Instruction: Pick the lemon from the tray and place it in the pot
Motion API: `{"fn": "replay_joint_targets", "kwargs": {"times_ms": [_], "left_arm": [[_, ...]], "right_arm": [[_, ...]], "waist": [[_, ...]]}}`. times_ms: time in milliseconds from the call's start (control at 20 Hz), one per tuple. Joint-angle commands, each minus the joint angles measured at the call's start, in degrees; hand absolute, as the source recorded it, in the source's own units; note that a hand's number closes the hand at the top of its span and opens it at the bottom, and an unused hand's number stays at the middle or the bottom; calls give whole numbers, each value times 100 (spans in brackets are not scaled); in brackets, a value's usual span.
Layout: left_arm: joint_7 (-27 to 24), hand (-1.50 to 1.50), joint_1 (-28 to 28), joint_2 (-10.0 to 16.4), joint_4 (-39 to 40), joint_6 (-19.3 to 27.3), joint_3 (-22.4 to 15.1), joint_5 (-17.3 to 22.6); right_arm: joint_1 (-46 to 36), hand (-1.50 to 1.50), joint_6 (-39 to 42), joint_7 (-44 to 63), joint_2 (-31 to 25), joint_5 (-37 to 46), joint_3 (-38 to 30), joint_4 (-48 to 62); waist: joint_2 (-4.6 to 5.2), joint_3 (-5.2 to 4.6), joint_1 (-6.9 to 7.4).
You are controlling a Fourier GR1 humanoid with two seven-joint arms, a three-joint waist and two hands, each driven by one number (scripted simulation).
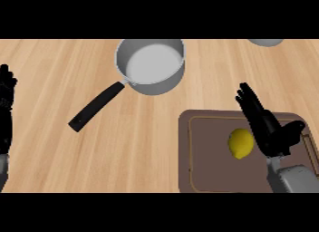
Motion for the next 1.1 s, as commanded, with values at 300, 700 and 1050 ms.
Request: {"fn": "replay_joint_targets", "kwargs": {"times_ms": [300, 700, 1050], "left_arm": [[518, 0, 421, -737, 436, -1075, -1083, 618], [773, 0, 526, -956, 603, -1771, -1362, 1138], [546, 0, 401, -1044, 1013, -1920, -1335, 1090]], "right_arm": [[527, 150, -2158, 984, -1074, 2185, -57, 874], [384, -150, -5856, -52, 708, 3808, -167, -550], [1106, -150, -5127, 2351, 1245, 5266, 209, -798]], "waist": [[-24, -300, -613], [-322, -65, -438], [-274, -98, -358]]}}
